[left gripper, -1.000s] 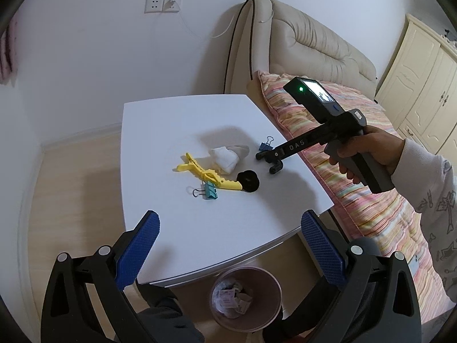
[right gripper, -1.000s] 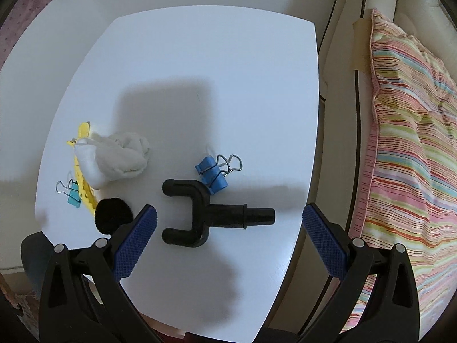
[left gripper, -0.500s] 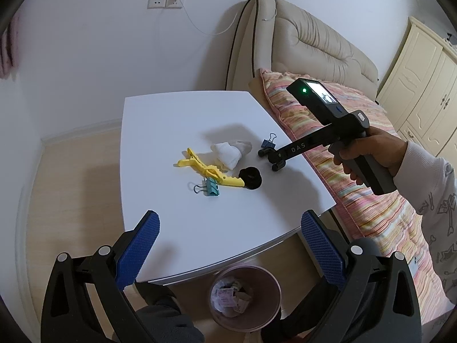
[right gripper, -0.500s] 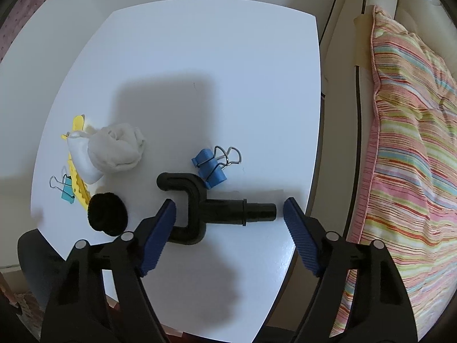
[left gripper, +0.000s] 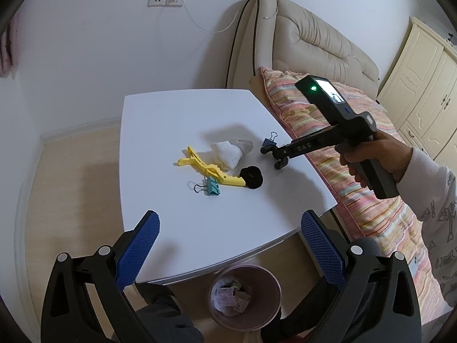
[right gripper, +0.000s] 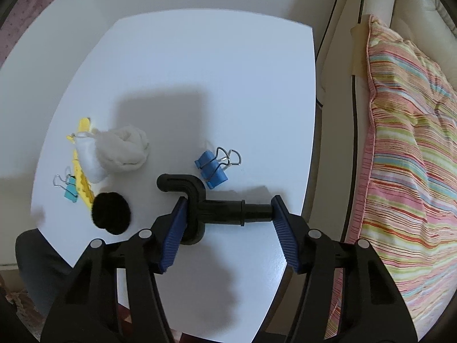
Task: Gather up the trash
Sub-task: 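Lift the black U-shaped piece with the right gripper while the left grasps the teal binder clip, then carry the black piece to the bin and open the right gripper while the left carries the teal clip, then lower the teal binder clip over the bin and open the left gripper, then reach the right gripper to the black ring on the table and close on it, then lift the black ring with the right gripper while the left grasps the white cloth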
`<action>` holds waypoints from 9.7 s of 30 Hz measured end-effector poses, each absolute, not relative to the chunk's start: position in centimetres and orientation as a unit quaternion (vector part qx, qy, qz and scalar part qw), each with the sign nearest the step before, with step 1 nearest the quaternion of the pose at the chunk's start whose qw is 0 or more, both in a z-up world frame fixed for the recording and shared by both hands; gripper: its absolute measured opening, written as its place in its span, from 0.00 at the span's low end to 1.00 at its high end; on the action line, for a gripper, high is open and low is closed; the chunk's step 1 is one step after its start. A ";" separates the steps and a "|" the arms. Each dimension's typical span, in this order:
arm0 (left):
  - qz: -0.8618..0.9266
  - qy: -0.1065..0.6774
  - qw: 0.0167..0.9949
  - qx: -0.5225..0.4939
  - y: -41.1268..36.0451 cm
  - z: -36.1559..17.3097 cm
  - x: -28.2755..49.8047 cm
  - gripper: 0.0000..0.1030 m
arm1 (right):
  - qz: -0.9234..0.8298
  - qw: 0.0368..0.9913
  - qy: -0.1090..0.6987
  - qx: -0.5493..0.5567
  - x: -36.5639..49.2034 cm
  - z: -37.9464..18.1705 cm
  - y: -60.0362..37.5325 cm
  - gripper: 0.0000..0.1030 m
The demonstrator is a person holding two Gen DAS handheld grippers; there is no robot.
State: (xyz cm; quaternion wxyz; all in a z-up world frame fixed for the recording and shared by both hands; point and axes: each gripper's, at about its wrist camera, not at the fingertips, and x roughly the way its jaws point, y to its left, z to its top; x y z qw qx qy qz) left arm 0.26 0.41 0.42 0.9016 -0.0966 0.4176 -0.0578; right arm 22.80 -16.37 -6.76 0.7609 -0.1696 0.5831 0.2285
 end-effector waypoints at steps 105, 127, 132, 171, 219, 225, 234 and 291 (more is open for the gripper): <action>-0.082 0.421 0.900 -0.071 -3.8 -0.6 -4.7 0.01 | 0.353 0.805 0.458 -0.133 -0.5 -0.6 -20.1 0.57; -0.067 0.420 0.901 -0.084 -2.7 -1.1 -6.7 0.01 | 0.390 0.765 0.492 -0.144 -3.3 -4.9 -18.1 0.70; -0.066 0.422 0.900 -0.083 -2.5 -1.2 -6.6 0.01 | 0.385 0.766 0.494 -0.146 -3.1 -5.2 -18.1 0.91; -0.151 0.462 0.873 -0.026 -9.4 -3.5 -5.6 0.05 | 0.303 0.820 0.479 -0.082 -0.4 -2.8 -24.7 0.97; -0.049 0.405 0.909 -0.083 -2.0 -0.4 -2.6 0.93 | 0.361 0.804 0.452 -0.140 5.7 0.4 -18.8 0.97; -0.046 0.399 0.911 -0.092 -1.1 0.1 -2.0 0.93 | 0.377 0.785 0.446 -0.204 8.4 -0.3 -15.7 0.97; -0.042 0.404 0.908 -0.107 0.0 -0.4 -1.9 0.93 | 0.387 0.750 0.473 -0.254 12.5 -3.0 -12.3 0.97; -0.081 0.415 0.902 -0.092 -0.1 1.5 3.5 0.93 | 0.372 0.754 0.508 -0.186 12.9 -3.6 -15.1 0.30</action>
